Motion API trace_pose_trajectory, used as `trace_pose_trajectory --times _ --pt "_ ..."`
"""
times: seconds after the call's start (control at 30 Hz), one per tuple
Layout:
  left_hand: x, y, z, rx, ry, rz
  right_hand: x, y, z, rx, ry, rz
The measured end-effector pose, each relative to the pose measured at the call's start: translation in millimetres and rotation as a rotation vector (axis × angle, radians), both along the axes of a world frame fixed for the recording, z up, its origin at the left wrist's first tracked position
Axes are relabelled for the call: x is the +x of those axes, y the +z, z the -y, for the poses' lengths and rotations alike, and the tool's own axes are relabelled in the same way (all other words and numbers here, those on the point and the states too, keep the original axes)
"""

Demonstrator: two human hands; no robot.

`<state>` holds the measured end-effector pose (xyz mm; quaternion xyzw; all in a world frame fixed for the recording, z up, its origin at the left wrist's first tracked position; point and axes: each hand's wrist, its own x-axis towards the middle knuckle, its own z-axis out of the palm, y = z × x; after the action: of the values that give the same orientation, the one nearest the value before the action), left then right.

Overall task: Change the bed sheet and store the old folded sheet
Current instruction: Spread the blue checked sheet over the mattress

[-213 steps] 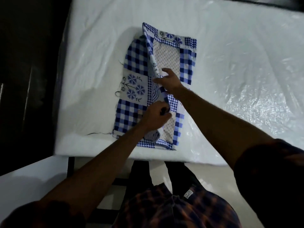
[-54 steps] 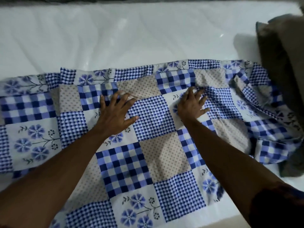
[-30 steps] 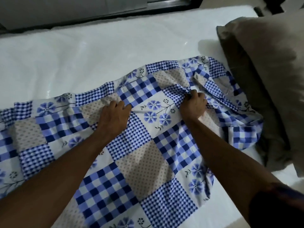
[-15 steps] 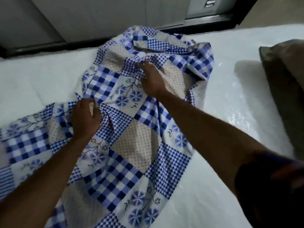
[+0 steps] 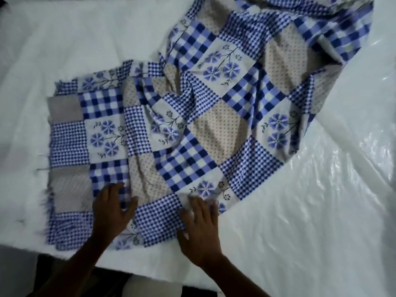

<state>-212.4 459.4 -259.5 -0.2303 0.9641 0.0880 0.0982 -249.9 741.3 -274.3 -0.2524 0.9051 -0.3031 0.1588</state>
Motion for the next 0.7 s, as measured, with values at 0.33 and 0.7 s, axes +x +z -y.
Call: trace_pose_trajectory --times 0.33,0.7 --pt "64.7 2.3 66.2 -0.059 0.119 0.308 51.0 0.0 99.0 0.112 0.733 0.037" --pt "62.6 12.7 83.8 0.016 -0.267 0.509 65.2 22.9 154.2 0.427 0.61 -0.077"
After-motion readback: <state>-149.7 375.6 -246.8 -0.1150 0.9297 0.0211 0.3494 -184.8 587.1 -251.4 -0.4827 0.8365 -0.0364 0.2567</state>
